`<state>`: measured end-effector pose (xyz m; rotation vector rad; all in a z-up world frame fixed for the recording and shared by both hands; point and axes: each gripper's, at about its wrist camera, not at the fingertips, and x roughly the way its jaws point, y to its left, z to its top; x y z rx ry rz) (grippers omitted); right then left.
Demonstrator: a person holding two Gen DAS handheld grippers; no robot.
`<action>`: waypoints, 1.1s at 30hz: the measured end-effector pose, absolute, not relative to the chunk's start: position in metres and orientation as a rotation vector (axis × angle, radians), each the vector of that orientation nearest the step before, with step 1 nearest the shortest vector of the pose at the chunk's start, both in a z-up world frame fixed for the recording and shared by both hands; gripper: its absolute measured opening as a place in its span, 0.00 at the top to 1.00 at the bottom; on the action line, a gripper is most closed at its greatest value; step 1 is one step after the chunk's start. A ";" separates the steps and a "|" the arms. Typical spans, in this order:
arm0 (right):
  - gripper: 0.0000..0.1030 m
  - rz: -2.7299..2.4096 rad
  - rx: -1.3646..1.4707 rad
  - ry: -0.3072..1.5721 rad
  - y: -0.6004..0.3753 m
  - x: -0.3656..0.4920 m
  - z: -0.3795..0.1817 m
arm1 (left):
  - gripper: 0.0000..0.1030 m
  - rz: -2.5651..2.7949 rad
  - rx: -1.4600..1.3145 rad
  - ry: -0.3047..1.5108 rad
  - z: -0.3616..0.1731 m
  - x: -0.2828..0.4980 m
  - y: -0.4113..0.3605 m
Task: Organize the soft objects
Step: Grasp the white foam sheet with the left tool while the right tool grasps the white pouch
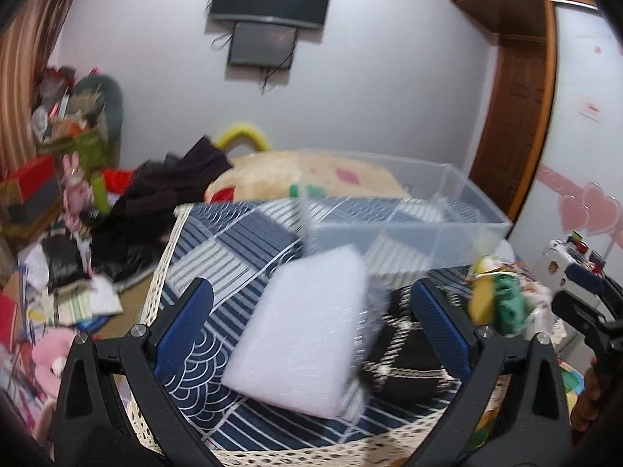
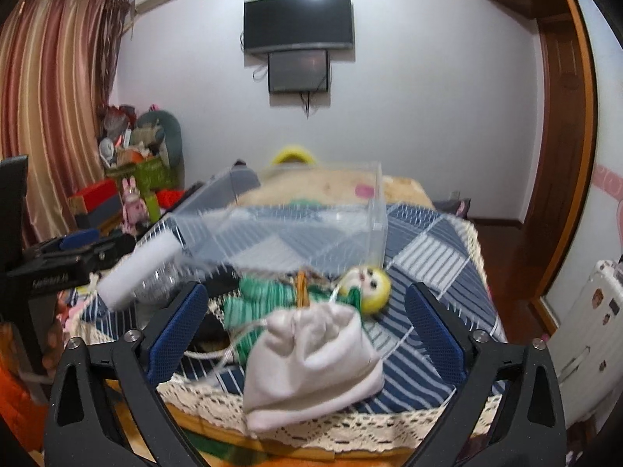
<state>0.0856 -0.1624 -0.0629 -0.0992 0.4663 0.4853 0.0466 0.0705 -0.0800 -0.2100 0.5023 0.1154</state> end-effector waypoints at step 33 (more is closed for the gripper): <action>0.80 0.519 -0.055 0.538 -0.183 0.094 -0.066 | 0.16 0.124 -0.227 0.493 -0.084 0.045 0.078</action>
